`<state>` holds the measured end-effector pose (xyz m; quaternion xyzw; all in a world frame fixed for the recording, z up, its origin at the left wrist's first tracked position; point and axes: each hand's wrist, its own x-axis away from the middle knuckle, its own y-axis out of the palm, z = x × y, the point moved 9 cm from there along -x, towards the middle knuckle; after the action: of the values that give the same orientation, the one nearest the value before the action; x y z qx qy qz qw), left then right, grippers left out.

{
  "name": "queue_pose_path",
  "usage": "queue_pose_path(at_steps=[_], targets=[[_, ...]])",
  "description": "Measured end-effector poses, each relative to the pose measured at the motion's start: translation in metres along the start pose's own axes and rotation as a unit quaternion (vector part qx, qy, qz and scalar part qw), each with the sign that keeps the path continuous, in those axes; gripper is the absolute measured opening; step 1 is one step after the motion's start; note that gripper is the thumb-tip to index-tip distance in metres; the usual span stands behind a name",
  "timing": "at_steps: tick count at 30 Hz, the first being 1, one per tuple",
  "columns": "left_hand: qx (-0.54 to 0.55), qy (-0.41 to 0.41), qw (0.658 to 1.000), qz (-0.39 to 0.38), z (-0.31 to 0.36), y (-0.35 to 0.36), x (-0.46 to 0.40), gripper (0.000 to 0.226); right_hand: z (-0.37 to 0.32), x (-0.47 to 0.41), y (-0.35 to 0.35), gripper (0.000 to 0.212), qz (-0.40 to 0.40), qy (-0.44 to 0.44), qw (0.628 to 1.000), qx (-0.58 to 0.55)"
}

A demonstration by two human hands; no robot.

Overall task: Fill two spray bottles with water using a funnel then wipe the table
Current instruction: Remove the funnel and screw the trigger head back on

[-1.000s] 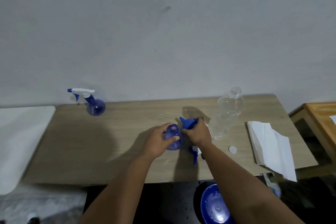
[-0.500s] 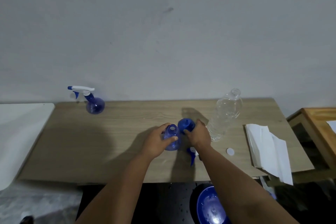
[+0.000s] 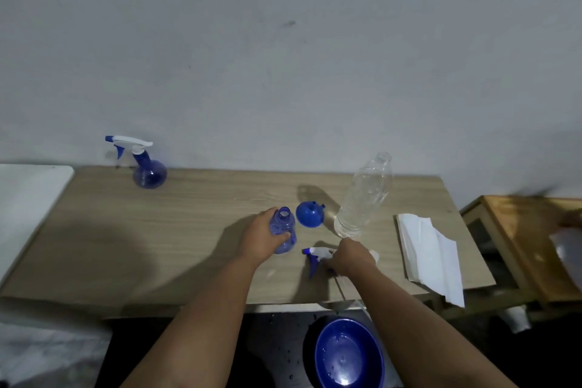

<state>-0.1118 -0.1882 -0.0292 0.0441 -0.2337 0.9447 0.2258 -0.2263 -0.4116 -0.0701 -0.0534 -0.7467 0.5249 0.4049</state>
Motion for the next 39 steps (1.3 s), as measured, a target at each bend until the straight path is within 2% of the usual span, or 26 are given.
queue_pose_path(at_steps=[4, 7, 12, 14, 18, 20, 22, 30, 33, 37, 39], targets=[[-0.006, -0.010, 1.000, 0.000, 0.000, -0.001, 0.004, 0.039, -0.006, 0.000, 0.008, 0.029, 0.019, -0.028, 0.999, 0.025], [-0.025, -0.017, 1.000, 0.000, 0.000, -0.002, 0.008, 0.036, -0.017, 0.004, 0.000, 0.027, -0.001, -0.054, 0.999, 0.010], [-0.015, -0.028, 0.999, 0.022, -0.003, -0.005, 0.013, 0.048, -0.043, 0.007, -0.080, 0.030, 0.047, -0.080, 0.985, -0.149], [-0.014, -0.039, 0.999, 0.023, -0.003, -0.006, 0.014, 0.050, -0.062, 0.019, -0.124, 0.030, 0.091, -0.122, 0.953, -0.263], [0.001, -0.050, 0.999, 0.019, -0.002, -0.003, 0.014, 0.054, -0.108, 0.063, -0.181, 0.028, 0.089, -0.228, 0.823, -0.513], [0.008, -0.057, 0.998, 0.019, -0.001, -0.002, 0.015, 0.057, -0.126, 0.076, -0.190, 0.028, 0.089, -0.263, 0.782, -0.558], [0.017, -0.060, 0.998, 0.025, -0.005, -0.003, 0.014, 0.059, -0.137, 0.081, -0.189, 0.028, 0.102, -0.285, 0.768, -0.564], [0.028, -0.056, 0.998, 0.023, -0.014, 0.000, 0.011, 0.070, -0.138, 0.077, -0.165, 0.023, 0.122, -0.302, 0.753, -0.571], [0.027, -0.060, 0.997, 0.031, -0.003, -0.002, 0.018, 0.053, -0.137, 0.069, -0.144, 0.017, 0.098, -0.302, 0.774, -0.547], [0.032, -0.067, 0.996, 0.050, -0.006, -0.005, 0.021, 0.033, -0.137, 0.055, -0.094, 0.018, 0.023, -0.308, 0.795, -0.522], [0.047, -0.064, 0.996, 0.048, -0.008, -0.004, 0.022, 0.035, -0.135, 0.050, -0.072, 0.022, 0.000, -0.314, 0.807, -0.500]])
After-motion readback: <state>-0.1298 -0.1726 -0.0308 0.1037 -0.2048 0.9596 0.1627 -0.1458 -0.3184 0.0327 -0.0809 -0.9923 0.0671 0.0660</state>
